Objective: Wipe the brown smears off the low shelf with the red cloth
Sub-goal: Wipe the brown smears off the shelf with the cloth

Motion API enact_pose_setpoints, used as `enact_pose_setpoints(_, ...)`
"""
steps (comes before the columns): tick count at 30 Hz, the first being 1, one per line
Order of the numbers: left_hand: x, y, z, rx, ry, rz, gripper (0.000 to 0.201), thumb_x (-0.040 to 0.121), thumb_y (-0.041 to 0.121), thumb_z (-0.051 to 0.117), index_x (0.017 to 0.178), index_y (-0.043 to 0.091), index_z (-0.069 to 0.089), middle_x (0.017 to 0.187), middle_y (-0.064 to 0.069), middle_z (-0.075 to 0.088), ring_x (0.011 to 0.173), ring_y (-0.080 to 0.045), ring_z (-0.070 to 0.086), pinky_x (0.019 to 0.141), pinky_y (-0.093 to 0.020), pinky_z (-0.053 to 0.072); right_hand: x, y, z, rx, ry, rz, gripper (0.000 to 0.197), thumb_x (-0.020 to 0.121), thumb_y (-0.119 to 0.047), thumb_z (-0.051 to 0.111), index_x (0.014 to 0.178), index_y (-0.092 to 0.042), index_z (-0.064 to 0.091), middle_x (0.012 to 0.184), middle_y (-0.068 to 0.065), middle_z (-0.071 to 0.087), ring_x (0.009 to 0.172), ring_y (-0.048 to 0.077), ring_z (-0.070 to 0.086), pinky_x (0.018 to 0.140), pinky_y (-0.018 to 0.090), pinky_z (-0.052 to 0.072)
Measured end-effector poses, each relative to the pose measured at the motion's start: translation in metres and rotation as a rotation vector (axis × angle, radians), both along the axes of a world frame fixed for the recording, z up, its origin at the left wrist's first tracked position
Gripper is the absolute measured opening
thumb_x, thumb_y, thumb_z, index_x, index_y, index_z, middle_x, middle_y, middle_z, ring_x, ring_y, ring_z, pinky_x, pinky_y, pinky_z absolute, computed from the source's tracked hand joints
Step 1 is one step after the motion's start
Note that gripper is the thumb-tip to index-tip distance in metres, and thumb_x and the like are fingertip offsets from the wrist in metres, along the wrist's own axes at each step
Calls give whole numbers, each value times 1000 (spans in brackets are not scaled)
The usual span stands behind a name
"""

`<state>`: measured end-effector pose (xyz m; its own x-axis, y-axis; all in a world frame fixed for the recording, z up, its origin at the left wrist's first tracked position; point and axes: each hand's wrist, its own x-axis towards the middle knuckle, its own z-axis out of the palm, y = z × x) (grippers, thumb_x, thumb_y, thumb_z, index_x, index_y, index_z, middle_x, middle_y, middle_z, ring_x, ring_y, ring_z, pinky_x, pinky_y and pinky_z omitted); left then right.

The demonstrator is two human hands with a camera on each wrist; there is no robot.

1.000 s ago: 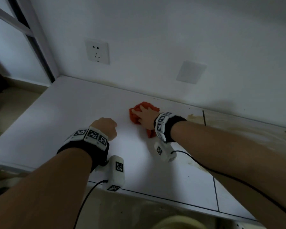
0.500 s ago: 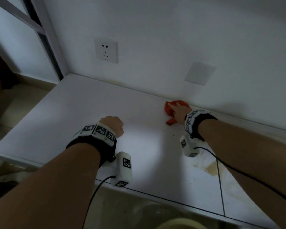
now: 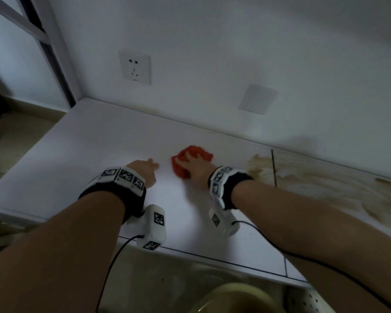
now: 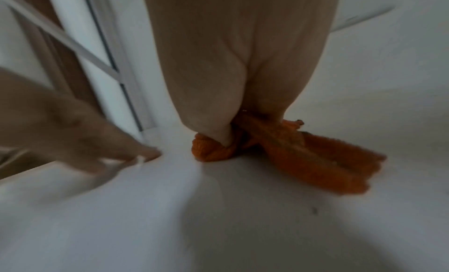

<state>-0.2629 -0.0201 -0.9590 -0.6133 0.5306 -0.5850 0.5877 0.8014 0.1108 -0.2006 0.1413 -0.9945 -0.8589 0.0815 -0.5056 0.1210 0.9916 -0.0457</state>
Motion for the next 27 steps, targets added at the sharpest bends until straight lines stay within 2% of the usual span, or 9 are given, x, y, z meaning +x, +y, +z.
enact_pose_setpoints(3,8,-1,0,17,0,45,59,99,8,31,153,16,9,161,-4,-1,148,-22,13,121,-30,12,28,-6,5,-11,-83,122,63,99,-23,41,152,-25,6,158,17,-2,145,39,3,117,48,4)
enact_pose_setpoints(7,24,-4,-6,62,18,82,56,96,10,37,150,18,26,158,-3,19,143,-23,25,119,-38,22,48,-3,13,-32,-129,109,67,100,-14,40,150,-36,2,160,7,-9,145,39,-2,117,52,5)
enact_pose_setpoints(8,29,-6,-7,73,20,80,57,95,9,37,150,18,27,158,-3,21,143,-22,27,118,-38,23,47,1,12,-29,-129,77,66,100,-14,38,150,-36,1,159,7,-10,146,39,-2,118,52,4)
enact_pose_setpoints(14,38,-9,-8,9,-28,17,62,95,8,33,153,17,13,160,-1,7,145,-24,16,118,-44,23,54,19,30,-42,-115,-174,63,101,-17,33,151,-32,-1,159,6,-15,146,35,-8,119,49,-1)
enact_pose_setpoints(16,37,-7,-4,-23,-45,1,62,97,7,31,153,16,7,161,-1,0,147,-24,11,119,-43,19,67,32,29,-15,-101,-250,72,97,-18,44,151,-31,-2,158,6,-16,147,33,-7,120,48,1)
enact_pose_setpoints(19,38,-5,1,-33,-18,-25,59,99,6,29,153,13,6,161,-4,-3,147,-25,12,120,-35,17,85,38,28,20,-145,-291,95,87,-23,65,151,-30,-5,158,8,-16,146,34,-5,119,45,4)
enact_pose_setpoints(23,37,-7,-2,-42,-11,-49,59,100,8,30,153,13,5,161,-4,-3,147,-25,12,120,-38,17,108,8,33,19,-194,-179,94,87,-21,65,152,-28,-3,158,11,-14,145,40,-3,117,47,5)
enact_pose_setpoints(25,38,-9,-4,-33,-5,-38,61,99,9,32,154,16,7,161,-1,-2,147,-23,11,120,-41,18,113,-17,29,-29,-187,-76,85,90,-12,57,151,-31,1,158,9,-15,145,41,-6,117,51,3)
enact_pose_setpoints(27,42,-12,-4,-21,28,-34,61,96,9,34,153,18,13,160,1,6,146,-22,15,119,-43,21,107,-37,27,-52,-199,9,75,95,-14,48,151,-34,2,159,8,-14,144,41,-8,116,54,3)
